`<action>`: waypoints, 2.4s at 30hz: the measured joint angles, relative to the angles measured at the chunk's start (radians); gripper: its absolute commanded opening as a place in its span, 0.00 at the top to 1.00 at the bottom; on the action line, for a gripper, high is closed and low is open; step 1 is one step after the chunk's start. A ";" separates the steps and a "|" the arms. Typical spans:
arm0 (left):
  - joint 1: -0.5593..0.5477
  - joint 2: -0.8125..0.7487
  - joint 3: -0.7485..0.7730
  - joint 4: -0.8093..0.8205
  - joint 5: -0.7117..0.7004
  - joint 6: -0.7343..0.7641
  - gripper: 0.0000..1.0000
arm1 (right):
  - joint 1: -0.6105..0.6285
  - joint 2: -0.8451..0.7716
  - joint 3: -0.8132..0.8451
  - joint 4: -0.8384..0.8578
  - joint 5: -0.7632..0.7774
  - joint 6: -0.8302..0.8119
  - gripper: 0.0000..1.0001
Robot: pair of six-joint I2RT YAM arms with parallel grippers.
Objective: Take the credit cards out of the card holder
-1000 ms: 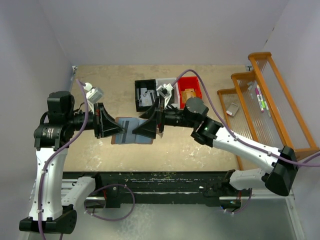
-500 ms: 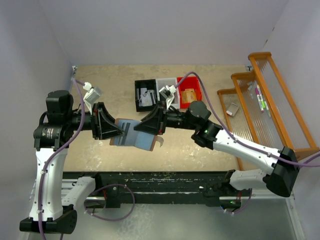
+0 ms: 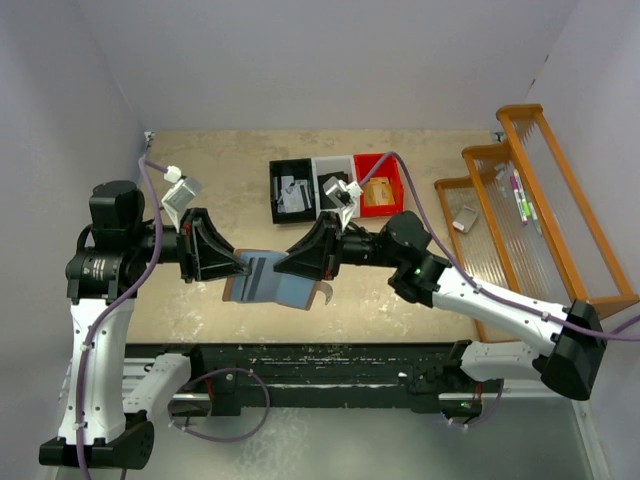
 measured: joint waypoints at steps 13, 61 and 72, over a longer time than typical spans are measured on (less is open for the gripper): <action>-0.004 -0.009 0.000 0.005 0.037 -0.004 0.82 | -0.010 0.000 -0.043 0.158 -0.111 0.067 1.00; -0.006 -0.042 0.102 -0.057 -0.414 0.130 1.00 | -0.019 -0.081 -0.017 -0.092 0.122 -0.063 0.13; -0.007 -0.043 0.050 0.118 -0.191 -0.095 0.95 | -0.020 -0.095 -0.002 -0.169 0.079 -0.095 0.83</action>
